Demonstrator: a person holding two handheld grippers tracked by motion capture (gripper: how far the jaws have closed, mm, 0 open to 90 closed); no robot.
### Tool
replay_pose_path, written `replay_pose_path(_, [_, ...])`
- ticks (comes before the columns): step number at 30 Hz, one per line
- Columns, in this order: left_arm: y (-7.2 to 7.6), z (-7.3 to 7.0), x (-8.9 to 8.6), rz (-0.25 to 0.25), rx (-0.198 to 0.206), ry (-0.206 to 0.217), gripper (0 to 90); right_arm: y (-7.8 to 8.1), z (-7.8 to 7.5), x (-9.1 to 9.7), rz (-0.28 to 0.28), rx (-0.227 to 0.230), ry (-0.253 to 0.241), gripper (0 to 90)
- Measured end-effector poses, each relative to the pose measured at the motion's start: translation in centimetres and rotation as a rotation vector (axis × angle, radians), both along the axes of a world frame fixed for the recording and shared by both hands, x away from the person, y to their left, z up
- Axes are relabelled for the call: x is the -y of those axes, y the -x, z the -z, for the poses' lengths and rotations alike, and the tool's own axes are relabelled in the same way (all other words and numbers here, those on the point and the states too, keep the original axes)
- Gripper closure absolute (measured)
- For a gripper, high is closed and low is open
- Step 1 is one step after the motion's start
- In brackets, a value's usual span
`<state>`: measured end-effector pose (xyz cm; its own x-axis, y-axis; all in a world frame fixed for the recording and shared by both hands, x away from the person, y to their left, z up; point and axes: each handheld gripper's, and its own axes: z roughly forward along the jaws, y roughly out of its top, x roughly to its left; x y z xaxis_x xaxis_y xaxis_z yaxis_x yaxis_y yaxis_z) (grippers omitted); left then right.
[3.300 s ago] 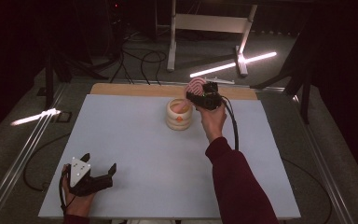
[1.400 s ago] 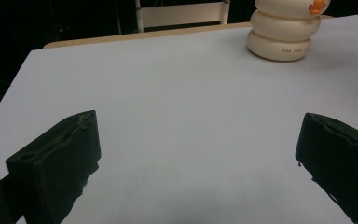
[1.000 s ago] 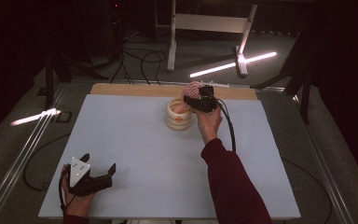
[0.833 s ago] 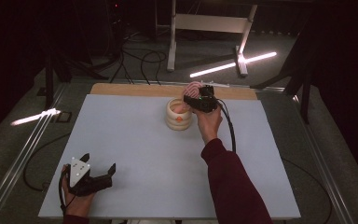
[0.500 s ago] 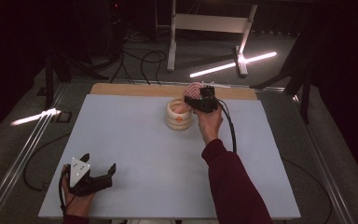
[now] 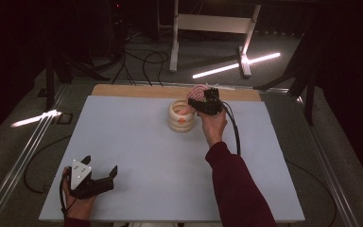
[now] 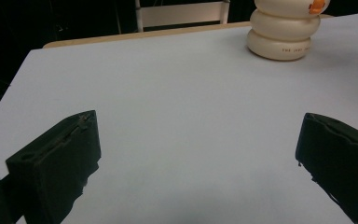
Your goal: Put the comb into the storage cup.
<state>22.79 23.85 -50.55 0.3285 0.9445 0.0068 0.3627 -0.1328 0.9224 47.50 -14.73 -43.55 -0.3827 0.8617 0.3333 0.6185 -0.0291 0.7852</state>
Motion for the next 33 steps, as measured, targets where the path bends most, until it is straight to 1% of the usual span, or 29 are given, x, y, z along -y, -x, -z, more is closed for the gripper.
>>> replay_pose_path(7, [-0.02,0.02,0.04,0.000,-0.001,0.000,0.6,0.03,0.01,0.10,-0.008,0.006,0.007,62.8])
replay_pose_path(11, [-0.04,0.03,0.05,0.003,-0.003,-0.001,0.5,0.02,0.10,0.27,-0.018,0.000,-0.003,59.6])
replay_pose_path(20, [-0.06,0.05,0.07,0.005,-0.005,-0.003,0.6,0.08,0.24,0.63,-0.055,0.003,0.019,52.4])
replay_pose_path(26, [-0.07,0.05,0.08,0.005,-0.005,-0.003,0.6,0.20,0.14,0.70,-0.064,0.011,0.040,48.4])
replay_pose_path(30, [-0.07,0.05,0.07,0.004,-0.004,-0.001,0.5,0.30,0.04,0.71,-0.072,0.012,0.054,41.8])
replay_pose_path(33, [-0.07,0.05,0.07,0.005,-0.005,-0.003,0.5,0.38,-0.07,0.71,-0.081,0.018,0.078,36.3])
